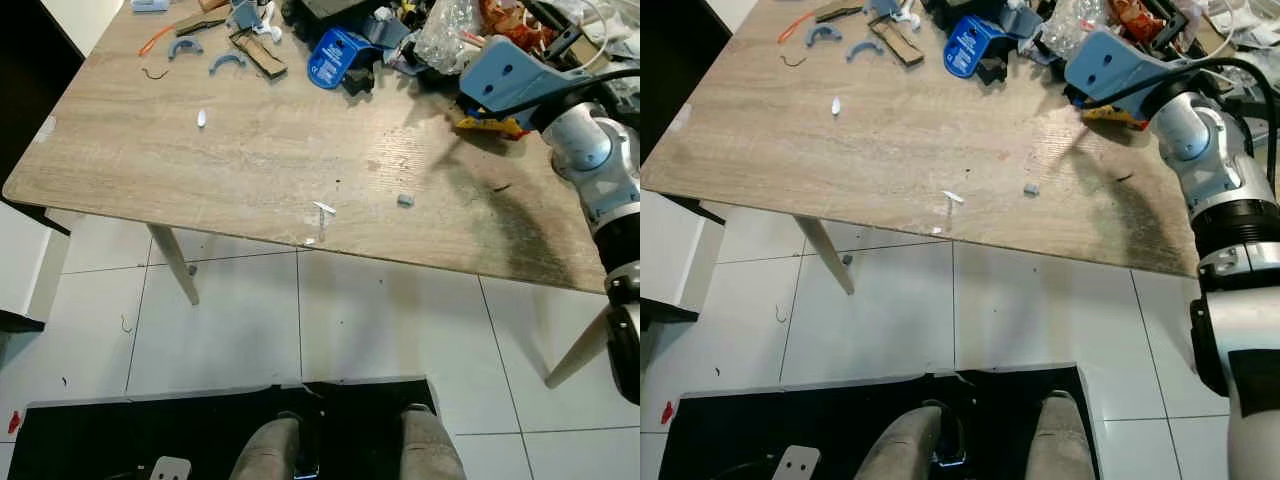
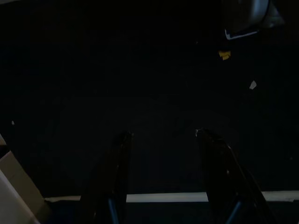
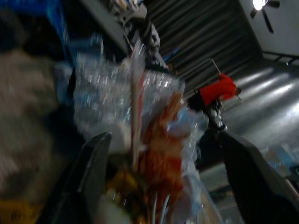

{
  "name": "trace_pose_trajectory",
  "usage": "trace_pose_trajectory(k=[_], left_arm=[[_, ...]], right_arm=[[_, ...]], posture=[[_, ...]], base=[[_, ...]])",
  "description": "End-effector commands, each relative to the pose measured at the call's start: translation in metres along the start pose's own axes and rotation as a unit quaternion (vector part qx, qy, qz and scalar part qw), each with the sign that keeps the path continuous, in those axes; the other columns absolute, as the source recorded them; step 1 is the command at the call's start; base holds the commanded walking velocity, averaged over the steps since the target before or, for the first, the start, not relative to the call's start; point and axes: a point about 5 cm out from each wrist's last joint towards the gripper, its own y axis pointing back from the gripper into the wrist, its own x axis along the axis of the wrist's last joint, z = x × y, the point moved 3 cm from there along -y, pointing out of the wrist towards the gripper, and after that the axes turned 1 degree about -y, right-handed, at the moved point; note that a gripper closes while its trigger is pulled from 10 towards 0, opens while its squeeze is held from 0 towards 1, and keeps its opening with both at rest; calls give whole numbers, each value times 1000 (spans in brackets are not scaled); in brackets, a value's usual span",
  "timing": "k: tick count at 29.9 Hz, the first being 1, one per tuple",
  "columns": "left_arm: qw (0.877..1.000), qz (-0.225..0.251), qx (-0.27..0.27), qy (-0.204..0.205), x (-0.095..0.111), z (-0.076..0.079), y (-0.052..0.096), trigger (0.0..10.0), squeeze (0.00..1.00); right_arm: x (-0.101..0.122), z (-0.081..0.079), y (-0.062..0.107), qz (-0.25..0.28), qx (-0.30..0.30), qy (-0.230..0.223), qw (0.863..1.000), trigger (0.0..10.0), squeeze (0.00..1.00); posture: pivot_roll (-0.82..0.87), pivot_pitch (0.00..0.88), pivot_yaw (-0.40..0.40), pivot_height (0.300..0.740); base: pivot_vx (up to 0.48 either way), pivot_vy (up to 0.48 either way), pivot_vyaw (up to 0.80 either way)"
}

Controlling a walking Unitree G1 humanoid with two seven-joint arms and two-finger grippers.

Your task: Picking trash to rubbish bin

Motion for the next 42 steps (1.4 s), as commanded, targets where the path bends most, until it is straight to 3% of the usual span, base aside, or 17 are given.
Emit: trace_pose_trajectory(k=[1, 11, 23, 24, 27, 28, 29, 36, 39, 40, 42], left_arm=[[999, -34, 2, -2, -24, -5, 9, 10000, 0], [999, -35, 11, 0, -25, -13, 11, 10000, 0], [1000, -21, 7, 3, -8, -7, 3, 10000, 0], [1000, -17, 8, 3, -3, -8, 1, 10000, 0], [1000, -14, 10, 3, 2, -8, -1, 10000, 0], [1000, -11, 13, 3, 8, -10, -3, 10000, 0], [1000, -11, 13, 3, 8, -10, -3, 10000, 0], [1000, -2, 23, 7, 21, -15, -7, 10000, 0], [1000, -2, 24, 7, 22, -16, -7, 10000, 0], [1000, -4, 26, 9, 22, -16, -7, 10000, 0], [1000, -5, 28, 10, 22, -16, -7, 10000, 0]], right_arm=[[-5, -2, 3, -5, -2, 5, 1000, 0, 0], [-1, 23, 1, 11, -46, 8, 999, 0, 0], [17, 52, -1, 60, -73, -6, 996, 0, 0], [30, 46, -2, 91, -44, -37, 994, 0, 0], [39, 40, -3, 114, -27, -78, 990, 0, 0], [51, 37, -3, 145, -28, -136, 980, 0, 0], [51, 37, -3, 145, -28, -136, 980, 0, 0], [76, 40, 2, 200, -45, -246, 948, 0, 0], [76, 37, 1, 197, -40, -257, 945, 0, 0], [73, 31, 0, 185, -39, -269, 944, 10000, 0], [70, 25, -1, 175, -34, -276, 944, 10000, 0]], posture=[[-60, 376, 224, 740], [-52, 361, 221, 740], [-89, 310, 208, 740], [-92, 302, 207, 740], [-94, 283, 208, 740], [-93, 260, 204, 740], [-93, 260, 204, 740], [-104, 218, 192, 740], [-105, 216, 191, 740], [-106, 208, 189, 740], [-105, 206, 188, 740]], base=[[0, 0, 0], [0, 0, 0], [0, 0, 0], [0, 0, 0], [0, 0, 0], [0, 0, 0], [0, 0, 0], [0, 0, 0], [0, 0, 0], [0, 0, 0], [0, 0, 0]])
